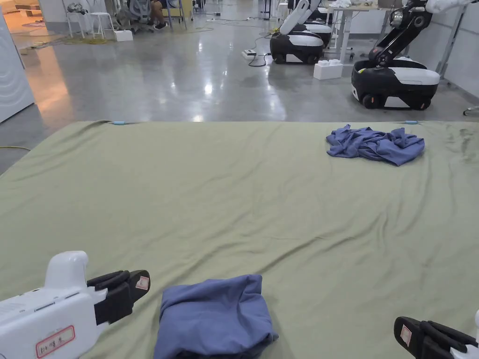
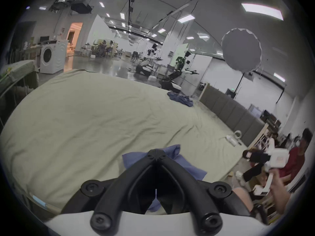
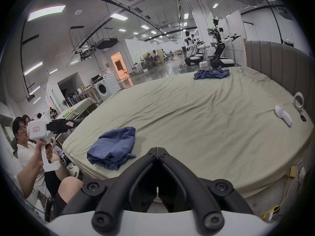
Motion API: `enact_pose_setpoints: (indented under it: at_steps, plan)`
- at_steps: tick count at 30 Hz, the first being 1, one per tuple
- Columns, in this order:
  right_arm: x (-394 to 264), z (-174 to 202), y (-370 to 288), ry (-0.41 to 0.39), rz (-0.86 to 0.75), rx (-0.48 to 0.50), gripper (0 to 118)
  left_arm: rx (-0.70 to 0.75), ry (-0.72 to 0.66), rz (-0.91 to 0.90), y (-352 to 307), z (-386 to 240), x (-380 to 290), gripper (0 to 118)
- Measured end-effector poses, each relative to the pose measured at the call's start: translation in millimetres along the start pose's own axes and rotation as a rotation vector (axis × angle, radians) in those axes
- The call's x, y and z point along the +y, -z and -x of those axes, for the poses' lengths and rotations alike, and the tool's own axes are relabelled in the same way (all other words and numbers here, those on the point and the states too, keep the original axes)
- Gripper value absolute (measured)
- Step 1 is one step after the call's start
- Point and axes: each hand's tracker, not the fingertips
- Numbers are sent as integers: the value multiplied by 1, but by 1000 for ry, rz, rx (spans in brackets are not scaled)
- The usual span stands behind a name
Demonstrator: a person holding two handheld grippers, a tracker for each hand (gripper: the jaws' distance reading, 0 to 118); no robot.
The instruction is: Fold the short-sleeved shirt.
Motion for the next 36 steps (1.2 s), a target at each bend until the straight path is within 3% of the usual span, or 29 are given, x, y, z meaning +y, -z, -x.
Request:
enact_pose_setpoints:
  at_steps: [1, 4, 6, 10, 14, 16, 17, 19, 24, 26, 32, 34, 36]
  plan:
    - [1, 2, 2, -4, 2, 3, 2, -6, 44, 2, -1, 3, -5, 0]
    - [5, 9, 5, -26, 6, 14, 2, -62, -44, 26, 1, 8, -12, 0]
    - [9, 17, 11, -52, 9, 25, 2, 7, -4, -3, -3, 10, -13, 0]
    - [21, 39, 34, -137, 37, 132, 2, -35, -47, 22, -1, 19, -7, 0]
    - [34, 41, 85, -60, 170, 305, 2, -27, -5, 79, -1, 24, -7, 0]
    - [38, 53, 107, -115, 170, 266, 2, -19, -2, 93, -2, 30, -10, 0]
    - [38, 59, 118, -159, 163, 303, 2, -17, -6, 93, -3, 33, -11, 0]
    - [39, 72, 141, -158, 178, 326, 2, -22, -41, 94, -3, 40, -14, 0]
    - [3, 114, 199, -296, 106, 193, 2, 0, -73, 121, 9, 49, -19, 0]
    - [-16, 117, 221, -250, 153, 283, 2, -11, -86, 143, 15, 51, -21, 0]
    - [-50, 97, 245, -197, 235, 241, 2, -79, -119, 230, 36, 63, -23, 0]
    - [-49, 90, 241, -140, 229, 264, 2, -117, -184, 269, 44, 69, -27, 0]
    - [-50, 86, 242, -137, 224, 255, 2, -162, -258, 303, 54, 77, -33, 0]
